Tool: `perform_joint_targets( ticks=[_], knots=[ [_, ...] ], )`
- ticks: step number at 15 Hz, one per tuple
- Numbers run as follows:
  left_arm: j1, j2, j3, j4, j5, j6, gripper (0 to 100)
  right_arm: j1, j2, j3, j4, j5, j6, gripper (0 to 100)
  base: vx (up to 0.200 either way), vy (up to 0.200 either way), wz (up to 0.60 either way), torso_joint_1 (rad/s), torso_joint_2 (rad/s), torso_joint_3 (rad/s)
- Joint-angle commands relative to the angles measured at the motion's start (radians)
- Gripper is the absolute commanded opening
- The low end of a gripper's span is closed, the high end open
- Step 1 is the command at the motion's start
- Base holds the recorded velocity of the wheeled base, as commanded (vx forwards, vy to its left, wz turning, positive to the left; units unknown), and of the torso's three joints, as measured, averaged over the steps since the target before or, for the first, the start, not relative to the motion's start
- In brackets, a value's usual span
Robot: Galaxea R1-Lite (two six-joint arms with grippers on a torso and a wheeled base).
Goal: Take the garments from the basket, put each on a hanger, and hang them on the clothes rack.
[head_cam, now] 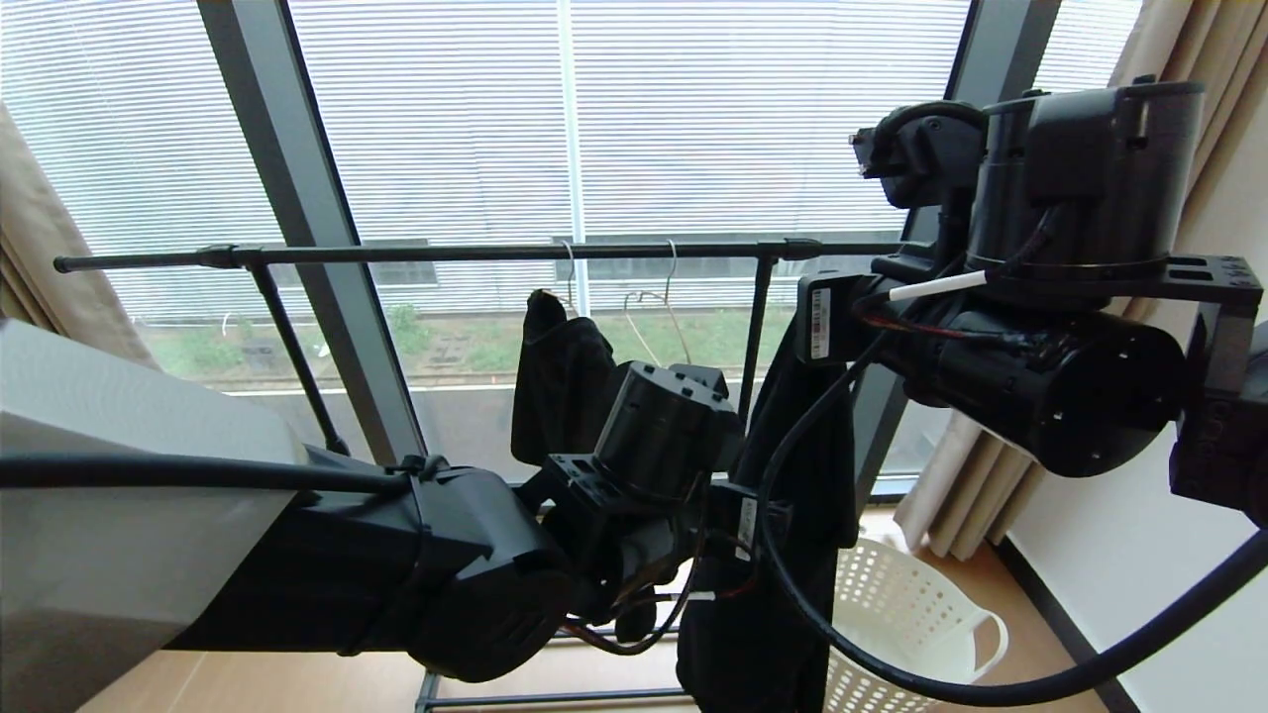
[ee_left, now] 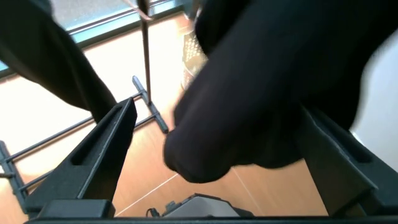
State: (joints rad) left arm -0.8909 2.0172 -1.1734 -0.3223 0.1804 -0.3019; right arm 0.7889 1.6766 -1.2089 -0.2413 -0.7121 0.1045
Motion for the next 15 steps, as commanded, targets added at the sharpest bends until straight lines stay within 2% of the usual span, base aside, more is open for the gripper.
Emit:
perform_joint_targets(
  ticks=[1, 4, 5, 7, 8, 15],
  knots=[
    [-0.019, 0.008, -0.017, 0.0, -0.001, -0.002, 100, 0.009, 0.008, 0.0, -0.001, 0.0, 0.0, 0, 0.0, 0.0, 0.0, 0.0, 0.0, 0.0],
    [-0.019, 0.023, -0.023, 0.0, 0.007, -0.017, 100, 0.01, 0.032, -0.018, -0.003, -0.003, 0.003, 0, 0.0, 0.0, 0.0, 0.0, 0.0, 0.0],
    [-0.019, 0.026, -0.025, 0.0, 0.022, -0.031, 100, 0.01, 0.045, -0.034, -0.003, -0.023, 0.004, 0, 0.0, 0.0, 0.0, 0.0, 0.0, 0.0],
    [-0.011, 0.023, -0.026, -0.001, 0.057, -0.046, 100, 0.01, 0.086, -0.089, -0.003, -0.135, 0.014, 0, 0.0, 0.0, 0.0, 0.0, 0.0, 0.0],
    [-0.008, 0.021, -0.028, -0.001, 0.065, -0.049, 100, 0.01, 0.095, -0.104, -0.003, -0.162, 0.014, 0, 0.0, 0.0, 0.0, 0.0, 0.0, 0.0],
    [0.004, 0.018, -0.068, -0.006, 0.073, -0.126, 100, 0.009, 0.137, -0.173, -0.001, -0.271, 0.012, 0, 0.0, 0.0, 0.0, 0.0, 0.0, 0.0]
  ],
)
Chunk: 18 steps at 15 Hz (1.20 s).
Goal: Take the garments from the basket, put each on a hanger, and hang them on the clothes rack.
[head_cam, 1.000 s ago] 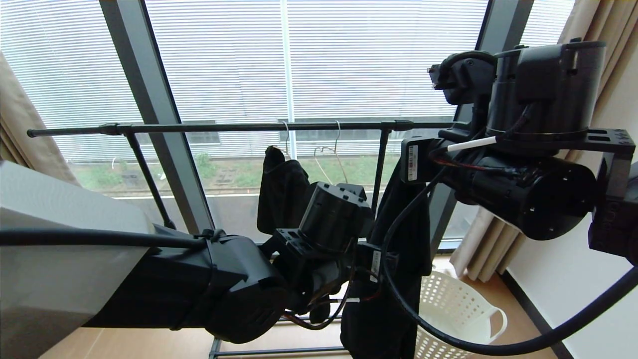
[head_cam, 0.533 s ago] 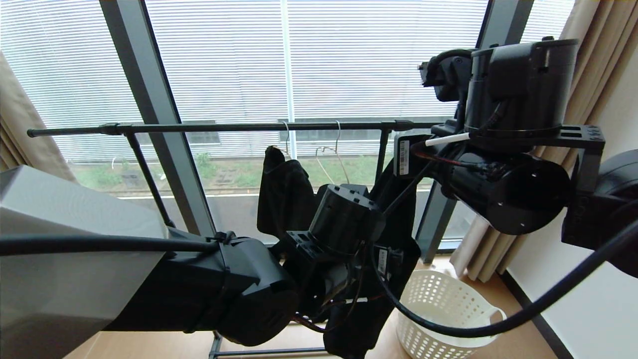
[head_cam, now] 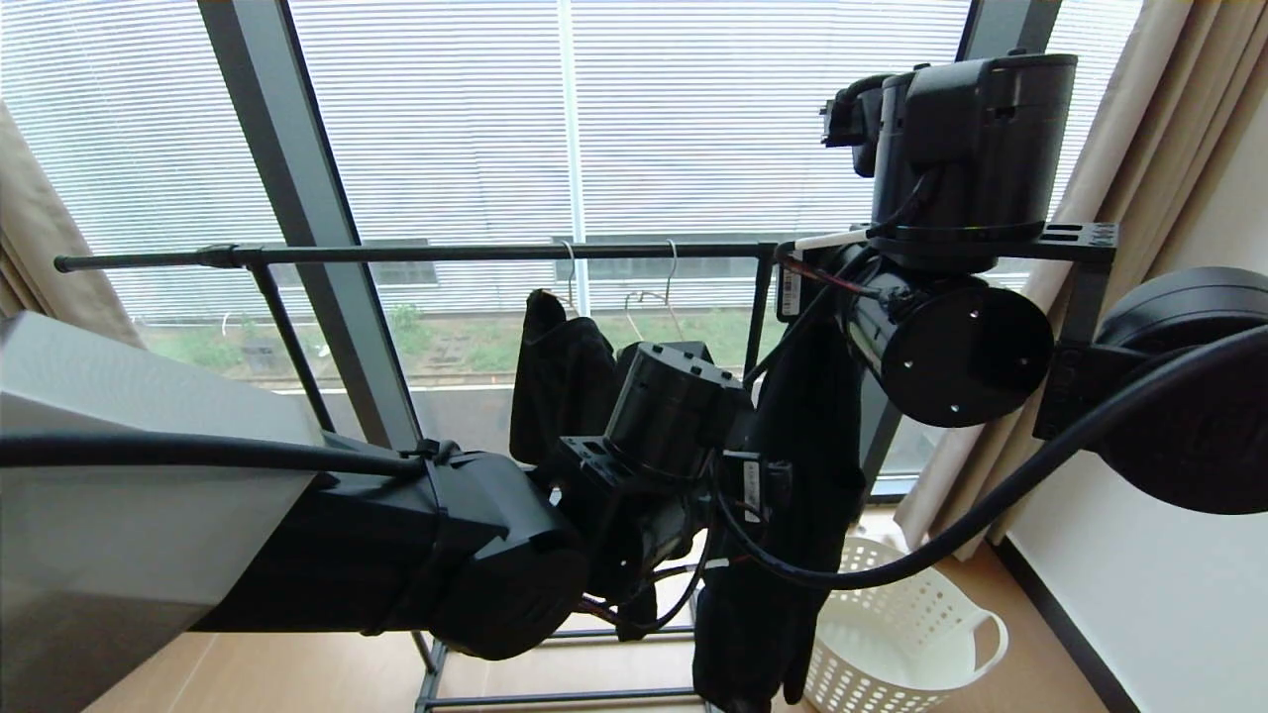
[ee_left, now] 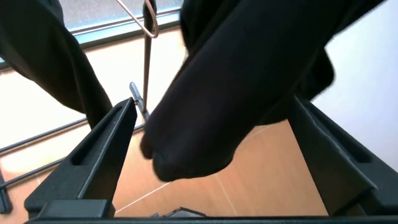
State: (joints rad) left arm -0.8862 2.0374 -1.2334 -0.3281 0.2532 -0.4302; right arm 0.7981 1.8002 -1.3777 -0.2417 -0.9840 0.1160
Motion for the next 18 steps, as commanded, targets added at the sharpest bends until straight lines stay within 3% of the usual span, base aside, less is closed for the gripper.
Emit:
perform_joint_targets(
  ticks=[1, 18],
  knots=[
    [-0.002, 0.003, -0.038, 0.004, 0.0, -0.019, 100, 0.0, 0.019, -0.017, -0.001, -0.01, -0.002, 0, 0.0, 0.0, 0.0, 0.0, 0.0, 0.0],
    [0.024, 0.101, -0.034, 0.001, 0.024, -0.039, 100, 0.001, 0.047, -0.072, -0.002, -0.007, 0.004, 0, 0.0, 0.0, 0.0, 0.0, 0.0, 0.0]
  ],
)
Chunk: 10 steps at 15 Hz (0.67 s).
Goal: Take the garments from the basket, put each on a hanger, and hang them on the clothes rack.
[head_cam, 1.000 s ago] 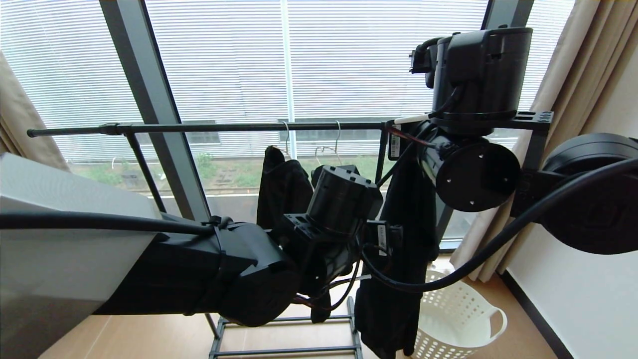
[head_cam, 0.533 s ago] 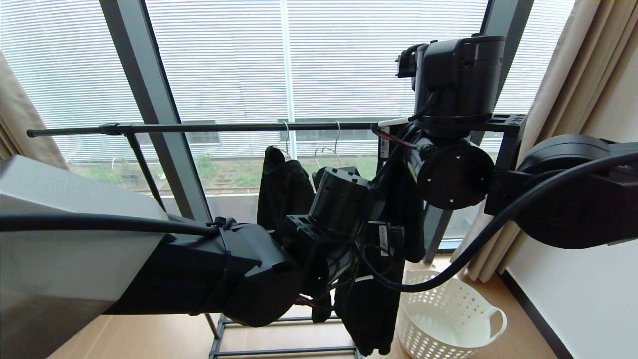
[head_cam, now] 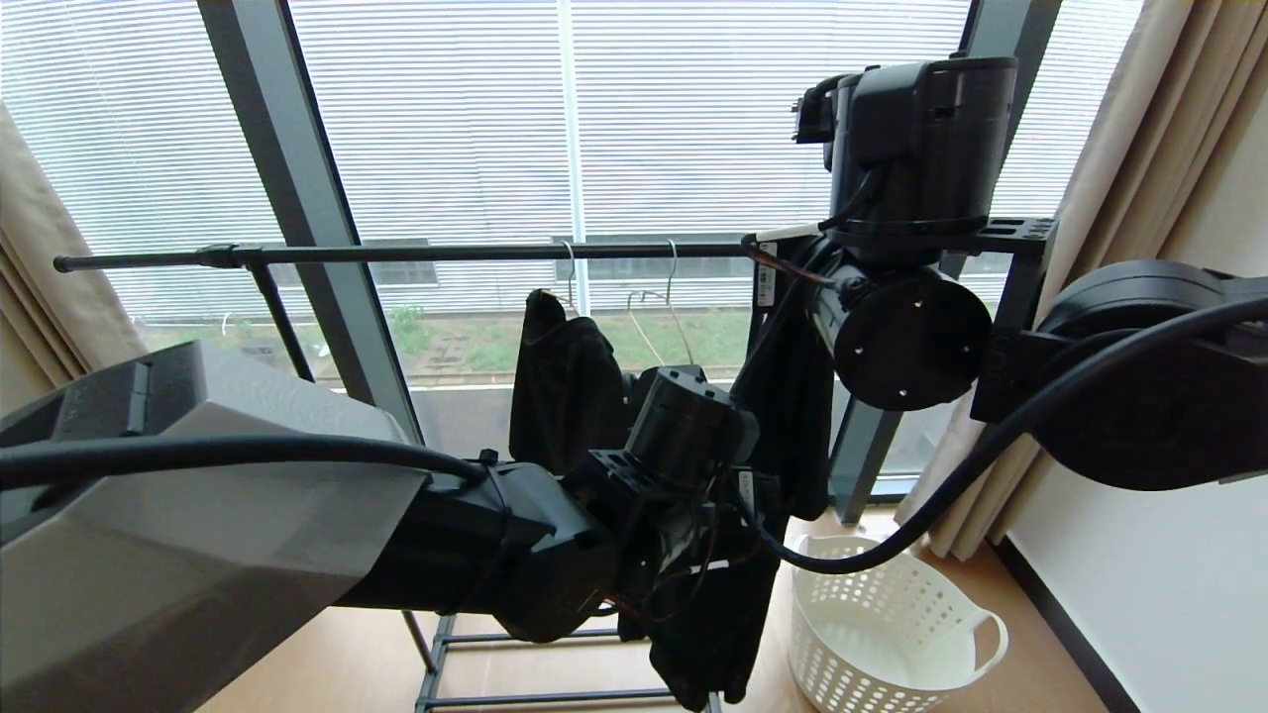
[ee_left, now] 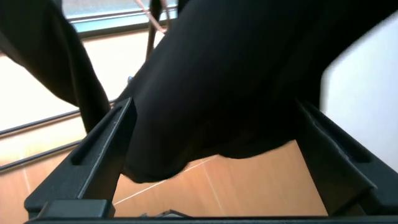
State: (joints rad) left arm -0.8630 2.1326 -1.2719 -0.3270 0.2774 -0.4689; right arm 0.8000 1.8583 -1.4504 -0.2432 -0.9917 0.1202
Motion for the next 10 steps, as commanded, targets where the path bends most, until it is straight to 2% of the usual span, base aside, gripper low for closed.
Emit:
perform_joint_targets(
  ticks=[1, 7, 8, 10],
  knots=[
    [0.001, 0.004, 0.016, 0.0, 0.009, 0.001, 100, -0.001, -0.018, 0.001, -0.001, 0.001, -0.001, 0, 0.0, 0.0, 0.0, 0.0, 0.0, 0.0],
    [0.001, -0.108, 0.126, 0.0, 0.025, 0.003, 100, -0.053, -0.039, 0.008, -0.001, 0.002, 0.007, 0, 0.0, 0.0, 0.0, 0.0, 0.0, 0.0],
    [0.002, -0.128, 0.143, 0.0, 0.029, 0.003, 0, -0.056, -0.05, 0.015, 0.001, 0.002, 0.013, 0, 0.0, 0.0, 0.0, 0.0, 0.0, 0.0],
    [0.013, -0.169, 0.178, 0.0, 0.031, 0.003, 0, -0.061, -0.079, 0.047, 0.001, 0.004, 0.013, 0, 0.0, 0.0, 0.0, 0.0, 0.0, 0.0]
  ],
)
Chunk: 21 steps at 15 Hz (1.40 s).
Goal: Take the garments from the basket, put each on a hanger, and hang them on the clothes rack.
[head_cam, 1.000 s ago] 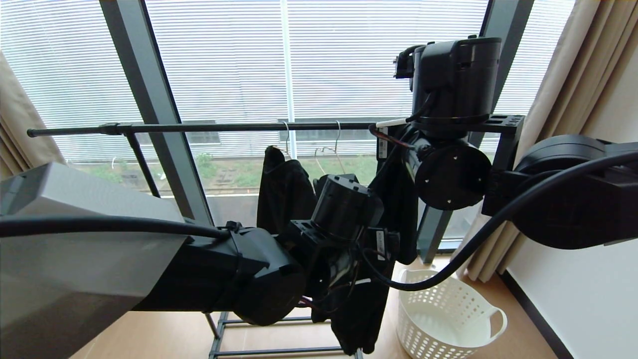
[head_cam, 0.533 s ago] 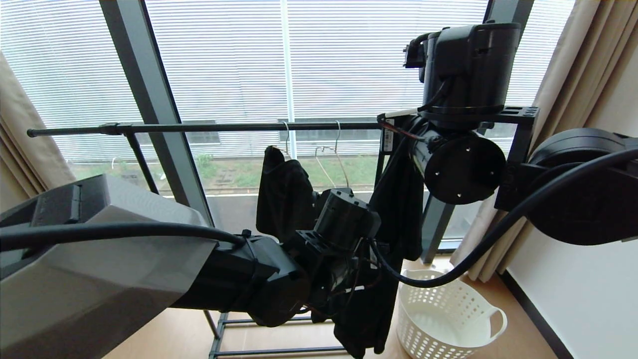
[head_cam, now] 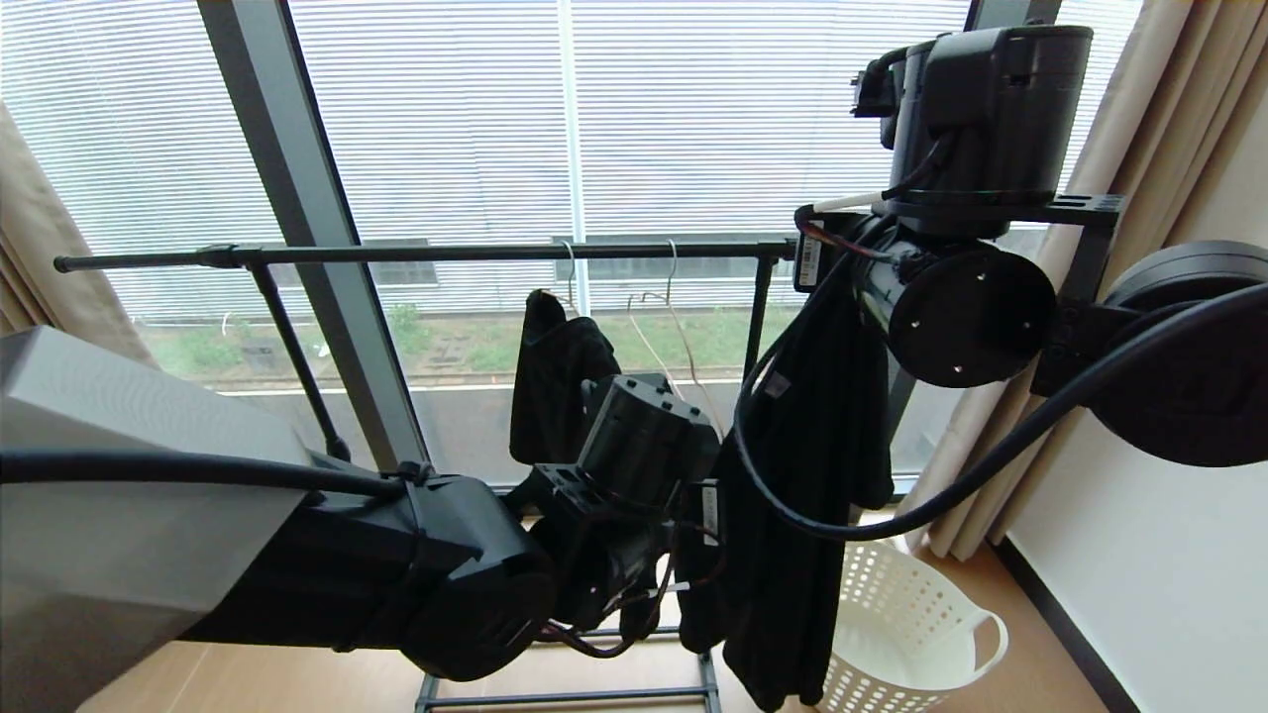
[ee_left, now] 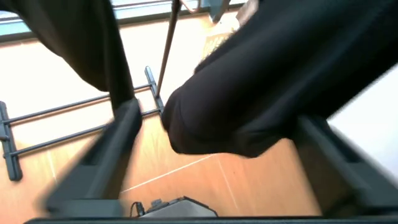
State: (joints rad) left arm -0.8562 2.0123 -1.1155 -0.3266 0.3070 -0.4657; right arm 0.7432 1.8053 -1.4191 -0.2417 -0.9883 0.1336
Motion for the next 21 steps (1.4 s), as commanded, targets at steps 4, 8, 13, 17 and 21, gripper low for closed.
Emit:
perform_joint_targets(
  ticks=[4, 8, 13, 17, 21],
  knots=[
    [0.046, -0.119, 0.04, 0.0, 0.001, 0.004, 0, -0.016, -0.089, 0.085, -0.001, 0.011, 0.0, 0, 0.0, 0.0, 0.0, 0.0, 0.0, 0.0],
    [0.134, -0.196, 0.034, 0.003, 0.0, 0.073, 0, -0.018, -0.199, 0.206, 0.01, 0.126, -0.034, 0, 0.0, 0.0, 0.0, 0.0, 0.0, 0.0],
    [0.192, -0.234, 0.006, 0.021, -0.019, 0.219, 0, -0.018, -0.25, 0.373, 0.009, 0.166, -0.15, 0, 0.0, 0.0, 0.0, 0.0, 0.0, 0.0],
    [0.192, -0.256, -0.244, 0.36, -0.109, 0.242, 0, -0.016, -0.231, 0.37, 0.01, 0.186, -0.155, 0, 0.0, 0.0, 0.0, 0.0, 0.0, 0.0],
    [0.189, -0.265, -0.328, 0.557, -0.154, 0.259, 0, -0.015, -0.236, 0.388, 0.005, 0.212, -0.154, 0, 0.0, 0.0, 0.0, 0.0, 0.0, 0.0]
  ],
)
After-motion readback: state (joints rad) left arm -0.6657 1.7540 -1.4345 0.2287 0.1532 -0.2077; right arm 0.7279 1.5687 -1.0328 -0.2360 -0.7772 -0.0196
